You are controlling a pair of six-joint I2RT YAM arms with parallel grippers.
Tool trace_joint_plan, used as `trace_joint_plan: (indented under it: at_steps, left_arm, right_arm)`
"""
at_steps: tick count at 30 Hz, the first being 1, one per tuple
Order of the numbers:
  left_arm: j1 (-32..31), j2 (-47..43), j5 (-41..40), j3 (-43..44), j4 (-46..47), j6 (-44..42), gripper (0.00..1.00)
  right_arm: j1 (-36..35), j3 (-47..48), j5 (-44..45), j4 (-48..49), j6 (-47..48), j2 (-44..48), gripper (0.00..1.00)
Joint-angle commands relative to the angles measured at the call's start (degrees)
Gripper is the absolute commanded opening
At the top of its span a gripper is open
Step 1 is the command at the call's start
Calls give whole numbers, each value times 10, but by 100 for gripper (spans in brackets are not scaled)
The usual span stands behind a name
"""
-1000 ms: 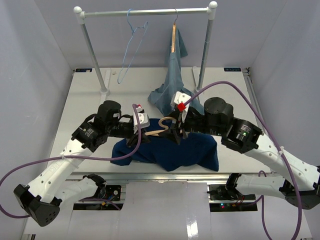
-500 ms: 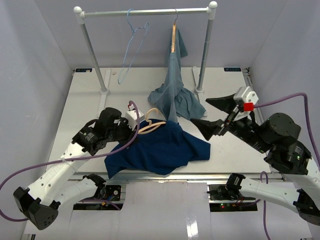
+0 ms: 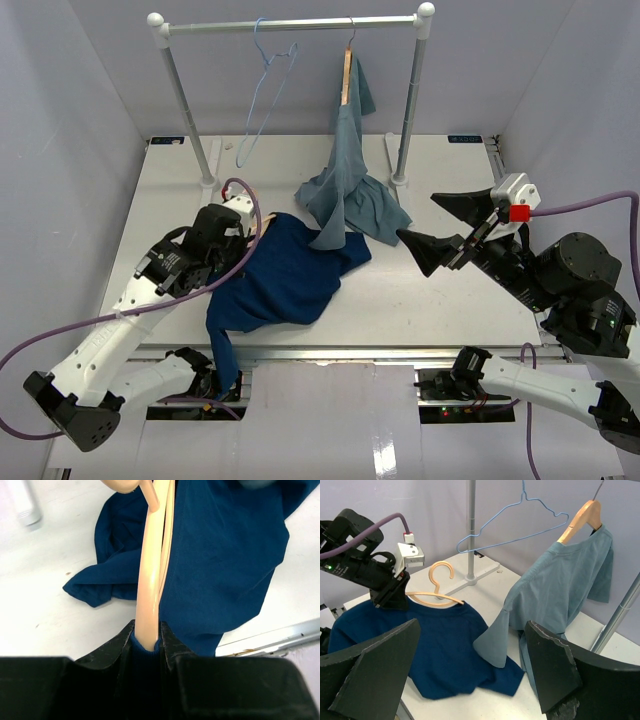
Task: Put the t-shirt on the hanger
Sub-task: Place the hanger at the clothesline.
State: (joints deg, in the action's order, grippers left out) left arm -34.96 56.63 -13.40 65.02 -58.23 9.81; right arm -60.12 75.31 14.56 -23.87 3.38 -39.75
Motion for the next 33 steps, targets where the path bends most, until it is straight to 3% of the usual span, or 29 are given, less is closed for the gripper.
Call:
trace_joint_plan:
  at_steps: [1,4,7,16,27,33]
  left_arm:
    - [3,3,-47,35,-8,14,0]
    - [3,0,13,23,77,-47,0]
    - [3,26,31,58,105,-66,0]
    - [4,165,-110,228,127,-100,0]
    - [4,191,-149,273,248,-211,0]
    - [4,201,-73,286,303,-250,0]
  right_arm:
    - [-2,18,14,9,-5,1,92]
    - [-2,15,11,9,-9,2,92]
    - [-2,6,11,5,-10,4,92]
    - [-2,-32,24,5,-13,22,92]
    - [-3,-42,24,4,-11,27,92]
    - [-2,-44,19,5,-15,19,92]
